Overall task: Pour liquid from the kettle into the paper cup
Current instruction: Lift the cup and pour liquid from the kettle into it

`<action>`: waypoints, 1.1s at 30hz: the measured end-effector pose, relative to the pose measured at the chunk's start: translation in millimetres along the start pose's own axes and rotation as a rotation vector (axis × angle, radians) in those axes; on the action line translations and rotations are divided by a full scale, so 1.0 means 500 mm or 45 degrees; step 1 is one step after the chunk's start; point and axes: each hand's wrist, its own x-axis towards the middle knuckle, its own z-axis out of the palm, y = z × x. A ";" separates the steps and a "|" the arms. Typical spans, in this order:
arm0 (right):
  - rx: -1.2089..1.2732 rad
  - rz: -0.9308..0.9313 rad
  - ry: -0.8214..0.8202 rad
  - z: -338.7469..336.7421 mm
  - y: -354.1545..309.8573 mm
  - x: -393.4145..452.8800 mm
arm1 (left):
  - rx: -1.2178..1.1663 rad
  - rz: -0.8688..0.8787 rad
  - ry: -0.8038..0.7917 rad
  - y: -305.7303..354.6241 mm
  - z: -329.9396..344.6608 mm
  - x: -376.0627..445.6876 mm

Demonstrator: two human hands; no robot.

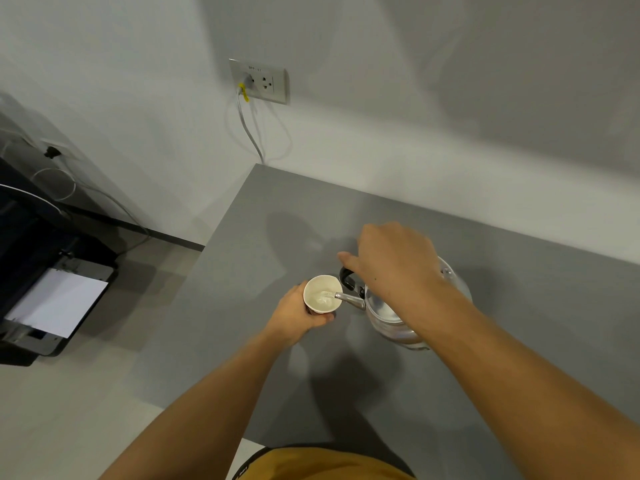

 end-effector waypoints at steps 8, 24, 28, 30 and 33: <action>0.002 0.008 0.012 -0.002 0.000 0.003 | 0.004 0.025 -0.017 0.002 -0.001 0.001; -0.011 0.025 0.036 -0.005 0.000 0.001 | 0.025 0.003 0.000 -0.003 0.000 0.000; -0.007 0.026 0.036 -0.003 -0.001 0.001 | 0.036 0.002 -0.003 -0.005 0.000 0.002; -0.017 0.021 0.038 -0.004 -0.001 0.000 | 0.037 0.007 -0.004 -0.007 0.000 0.003; -0.020 0.021 0.038 -0.005 -0.001 0.000 | 0.026 0.012 -0.006 -0.006 0.000 0.004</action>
